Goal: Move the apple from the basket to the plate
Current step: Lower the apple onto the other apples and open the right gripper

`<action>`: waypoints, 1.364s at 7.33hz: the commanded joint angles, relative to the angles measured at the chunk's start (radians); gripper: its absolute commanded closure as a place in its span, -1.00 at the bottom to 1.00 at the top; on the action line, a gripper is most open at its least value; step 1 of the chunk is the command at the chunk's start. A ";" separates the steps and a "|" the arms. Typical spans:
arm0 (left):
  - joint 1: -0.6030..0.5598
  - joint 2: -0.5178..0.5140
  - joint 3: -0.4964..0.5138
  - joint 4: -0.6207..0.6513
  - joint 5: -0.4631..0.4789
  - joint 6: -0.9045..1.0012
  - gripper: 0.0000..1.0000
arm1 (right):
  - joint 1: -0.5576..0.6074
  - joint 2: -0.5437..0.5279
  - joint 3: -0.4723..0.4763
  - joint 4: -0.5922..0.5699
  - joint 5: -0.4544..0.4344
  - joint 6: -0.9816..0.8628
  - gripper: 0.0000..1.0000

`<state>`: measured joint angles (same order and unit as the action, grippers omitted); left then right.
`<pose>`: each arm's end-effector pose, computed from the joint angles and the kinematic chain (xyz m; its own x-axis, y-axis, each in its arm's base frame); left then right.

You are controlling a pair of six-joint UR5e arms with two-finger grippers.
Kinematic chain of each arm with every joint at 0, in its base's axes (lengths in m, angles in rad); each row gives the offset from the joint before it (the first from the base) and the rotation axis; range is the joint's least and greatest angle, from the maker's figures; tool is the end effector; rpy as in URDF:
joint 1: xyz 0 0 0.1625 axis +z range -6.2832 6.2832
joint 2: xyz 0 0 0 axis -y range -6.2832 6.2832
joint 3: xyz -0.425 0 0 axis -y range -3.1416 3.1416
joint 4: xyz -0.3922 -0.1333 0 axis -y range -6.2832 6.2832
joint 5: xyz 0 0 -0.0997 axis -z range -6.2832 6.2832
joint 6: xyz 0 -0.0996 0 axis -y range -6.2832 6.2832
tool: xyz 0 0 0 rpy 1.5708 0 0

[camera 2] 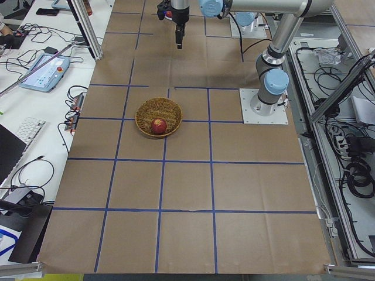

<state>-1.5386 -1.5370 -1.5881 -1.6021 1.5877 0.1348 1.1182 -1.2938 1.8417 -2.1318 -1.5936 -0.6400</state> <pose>-0.1162 -0.4800 0.4927 -0.9946 0.1027 -0.0148 0.1024 0.9946 0.0169 -0.1236 -0.5537 0.2687 -0.9822 -0.1861 0.0261 -0.1861 0.9825 0.0031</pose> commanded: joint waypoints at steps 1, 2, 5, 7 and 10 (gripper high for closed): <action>0.000 0.000 -0.001 -0.001 0.000 0.000 -0.98 | 0.000 0.024 -0.001 0.000 0.001 0.005 -0.14; 0.000 0.000 -0.001 -0.001 0.000 0.000 -0.98 | 0.000 0.024 -0.001 0.000 0.003 0.005 -0.74; 0.000 0.000 -0.001 0.001 0.000 0.000 -0.98 | 0.005 -0.033 -0.015 0.012 -0.013 0.003 -1.00; 0.000 0.000 0.000 0.001 0.000 0.000 -0.98 | 0.020 -0.167 -0.015 0.076 0.001 0.011 -1.00; 0.000 0.000 0.000 -0.001 0.000 0.000 -0.98 | 0.211 -0.306 -0.060 0.318 0.001 0.342 -1.00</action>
<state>-1.5386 -1.5370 -1.5880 -1.6021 1.5877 0.1350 1.2433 -1.5552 1.8102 -1.9246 -1.5927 -0.4501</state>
